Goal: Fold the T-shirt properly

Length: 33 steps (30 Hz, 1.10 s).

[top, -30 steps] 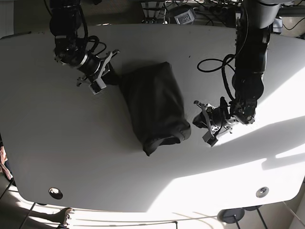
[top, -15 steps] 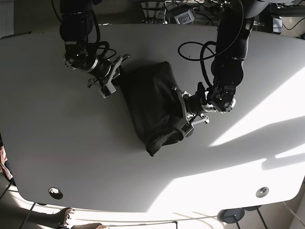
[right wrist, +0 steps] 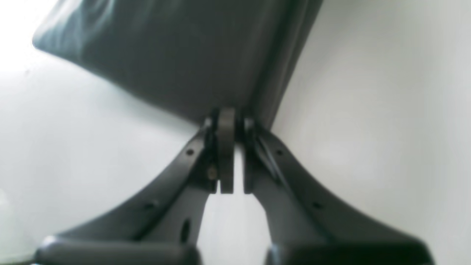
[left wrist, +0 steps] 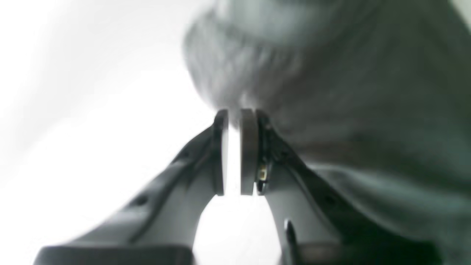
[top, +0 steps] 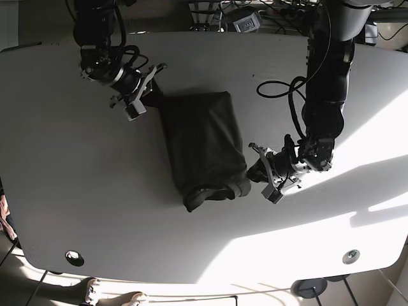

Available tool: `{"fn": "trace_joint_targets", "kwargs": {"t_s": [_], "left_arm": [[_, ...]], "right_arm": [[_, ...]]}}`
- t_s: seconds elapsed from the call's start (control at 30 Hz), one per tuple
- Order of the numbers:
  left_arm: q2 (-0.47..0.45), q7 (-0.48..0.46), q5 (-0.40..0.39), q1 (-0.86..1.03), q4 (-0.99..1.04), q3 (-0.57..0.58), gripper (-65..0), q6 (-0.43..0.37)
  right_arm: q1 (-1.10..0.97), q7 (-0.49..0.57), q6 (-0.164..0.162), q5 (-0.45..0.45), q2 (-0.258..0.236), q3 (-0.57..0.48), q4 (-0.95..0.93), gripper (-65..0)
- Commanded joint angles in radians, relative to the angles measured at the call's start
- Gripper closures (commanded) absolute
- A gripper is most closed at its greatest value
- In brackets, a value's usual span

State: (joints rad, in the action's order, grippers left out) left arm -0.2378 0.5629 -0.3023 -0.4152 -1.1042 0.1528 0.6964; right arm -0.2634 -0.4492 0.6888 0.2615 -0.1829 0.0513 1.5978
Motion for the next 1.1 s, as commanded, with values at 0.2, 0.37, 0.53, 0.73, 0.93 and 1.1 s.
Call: {"fn": "trace_joint_targets", "kwargs": {"t_s": [0.2,0.37,0.53,0.73,0.93,1.1], "left_arm": [[0.087,0.067,-0.028,0.157,-0.386,-0.002,-17.8,-0.174],[0.214,-0.001,-0.018,0.266,-0.514,0.041,-35.3,-0.576],[0.223,-0.298,0.162,0.289,-0.417,0.331,-48.6,-0.967],[0.223,-0.392,0.180,0.243,-0.189,0.494,-52.6,-1.062],[0.171,-0.389,0.174,0.238,-0.081,0.506,-52.6,-0.950],[0.044,-0.287,0.173,0.296,-0.084,0.230,-52.5,-0.605]], "right_arm": [[-0.043,-0.115,0.009,0.015,0.036,0.060,0.247,-2.5],[-0.035,-0.135,0.009,0.015,0.036,0.080,0.261,-2.5],[-0.033,-0.136,0.009,0.015,0.035,0.098,0.256,-2.5],[-0.033,-0.136,0.009,0.015,0.035,0.100,0.256,-2.5],[-0.033,-0.136,0.009,0.015,0.035,0.100,0.261,-2.5],[-0.026,-0.136,0.009,0.015,0.036,0.134,0.263,-2.5]]}}
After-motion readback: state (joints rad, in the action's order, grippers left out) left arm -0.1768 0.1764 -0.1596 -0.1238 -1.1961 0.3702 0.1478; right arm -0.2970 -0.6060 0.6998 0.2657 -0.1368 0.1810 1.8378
